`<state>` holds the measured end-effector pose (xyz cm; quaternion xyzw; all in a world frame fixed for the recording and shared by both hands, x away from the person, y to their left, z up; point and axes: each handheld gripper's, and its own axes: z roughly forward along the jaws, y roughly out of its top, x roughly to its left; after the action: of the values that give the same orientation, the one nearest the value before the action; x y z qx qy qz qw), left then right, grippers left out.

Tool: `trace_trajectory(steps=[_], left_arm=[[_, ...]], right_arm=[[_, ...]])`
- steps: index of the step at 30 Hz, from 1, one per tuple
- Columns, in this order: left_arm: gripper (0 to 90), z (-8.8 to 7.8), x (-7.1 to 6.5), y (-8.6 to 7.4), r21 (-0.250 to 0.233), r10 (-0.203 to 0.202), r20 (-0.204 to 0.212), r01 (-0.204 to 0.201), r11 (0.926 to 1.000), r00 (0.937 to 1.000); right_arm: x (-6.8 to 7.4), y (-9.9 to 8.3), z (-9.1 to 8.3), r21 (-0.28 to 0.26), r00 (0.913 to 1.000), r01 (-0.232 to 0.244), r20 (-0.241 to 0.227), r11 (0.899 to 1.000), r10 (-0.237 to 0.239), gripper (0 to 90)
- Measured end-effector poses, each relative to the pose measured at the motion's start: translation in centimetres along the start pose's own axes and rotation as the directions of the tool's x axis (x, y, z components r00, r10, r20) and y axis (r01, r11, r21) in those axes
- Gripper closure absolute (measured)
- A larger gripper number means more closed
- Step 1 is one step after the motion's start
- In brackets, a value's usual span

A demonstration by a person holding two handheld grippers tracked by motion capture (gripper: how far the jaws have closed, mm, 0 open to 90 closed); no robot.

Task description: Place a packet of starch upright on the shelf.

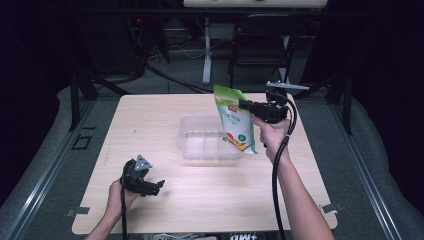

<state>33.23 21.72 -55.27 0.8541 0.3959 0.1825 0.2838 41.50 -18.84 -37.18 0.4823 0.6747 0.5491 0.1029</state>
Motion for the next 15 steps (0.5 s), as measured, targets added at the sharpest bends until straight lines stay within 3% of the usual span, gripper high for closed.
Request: trace_trajectory(steps=[15], left_arm=[[6.5,0.0,0.0,0.0,0.001,-0.001,0.004,0.001,1.0,1.0]], right_arm=[[-0.6,-0.3,2.8,0.004,0.9974,-0.031,0.065,1.0,0.03,88.0]])
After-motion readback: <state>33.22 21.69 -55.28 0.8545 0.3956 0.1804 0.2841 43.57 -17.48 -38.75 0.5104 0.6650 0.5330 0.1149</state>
